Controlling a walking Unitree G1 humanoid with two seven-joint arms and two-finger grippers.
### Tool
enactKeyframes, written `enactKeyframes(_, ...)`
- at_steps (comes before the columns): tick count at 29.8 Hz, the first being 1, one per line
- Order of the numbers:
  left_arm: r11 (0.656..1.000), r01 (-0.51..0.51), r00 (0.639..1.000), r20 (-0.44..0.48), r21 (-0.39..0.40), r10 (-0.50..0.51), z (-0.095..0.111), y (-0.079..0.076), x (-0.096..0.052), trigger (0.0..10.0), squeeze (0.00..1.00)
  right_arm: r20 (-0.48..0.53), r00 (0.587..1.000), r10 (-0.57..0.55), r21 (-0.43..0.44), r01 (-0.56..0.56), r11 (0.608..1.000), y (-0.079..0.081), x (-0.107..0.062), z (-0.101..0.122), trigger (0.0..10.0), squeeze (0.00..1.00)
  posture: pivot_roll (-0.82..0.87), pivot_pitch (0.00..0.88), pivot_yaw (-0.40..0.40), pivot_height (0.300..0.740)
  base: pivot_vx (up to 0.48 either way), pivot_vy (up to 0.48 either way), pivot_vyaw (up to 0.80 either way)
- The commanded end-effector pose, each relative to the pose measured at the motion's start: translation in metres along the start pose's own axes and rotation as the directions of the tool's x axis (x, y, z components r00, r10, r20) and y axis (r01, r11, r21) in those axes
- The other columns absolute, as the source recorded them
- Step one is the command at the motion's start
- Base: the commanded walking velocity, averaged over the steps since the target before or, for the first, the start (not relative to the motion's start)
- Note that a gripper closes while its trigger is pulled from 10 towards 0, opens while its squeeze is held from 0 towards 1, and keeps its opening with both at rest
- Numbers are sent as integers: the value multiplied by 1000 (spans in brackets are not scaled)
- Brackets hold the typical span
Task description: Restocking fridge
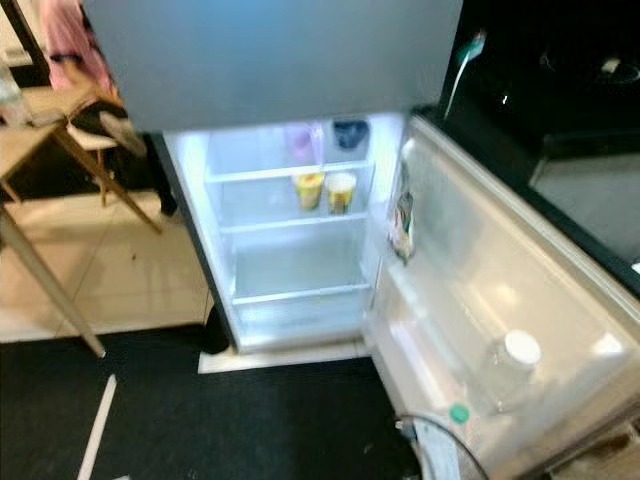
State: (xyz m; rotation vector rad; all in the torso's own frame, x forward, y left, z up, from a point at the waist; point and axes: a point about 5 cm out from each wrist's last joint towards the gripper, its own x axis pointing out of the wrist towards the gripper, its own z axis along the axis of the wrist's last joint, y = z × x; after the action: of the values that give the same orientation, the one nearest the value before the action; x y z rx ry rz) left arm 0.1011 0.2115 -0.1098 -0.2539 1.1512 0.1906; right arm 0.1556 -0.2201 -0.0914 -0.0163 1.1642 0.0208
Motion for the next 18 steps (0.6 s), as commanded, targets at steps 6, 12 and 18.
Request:
enactKeyframes(6, 1000, 11, 1000, -1, 3, -11, -3, 3, -1, 10000, 0, 6, 1000, -5, 8, 5, 1000, 1, 0, 1, 10000, 0, -27, 0, 39, 740, 0, 0, 0)
enactKeyframes(12, 1000, 12, 1000, -4, 1, -12, -4, 5, -2, 10000, 0, -5, 1000, -9, -14, 9, 1000, 0, 0, 0, 10000, 0, -27, 0, 42, 740, 0, 0, -252)
enactKeyframes(18, 1000, 13, 1000, -2, 2, -12, -5, 8, -3, 10000, 0, -15, 1000, -9, -6, 9, 1000, 1, 0, -3, 10000, 0, -26, 0, 46, 740, 0, 0, -756)
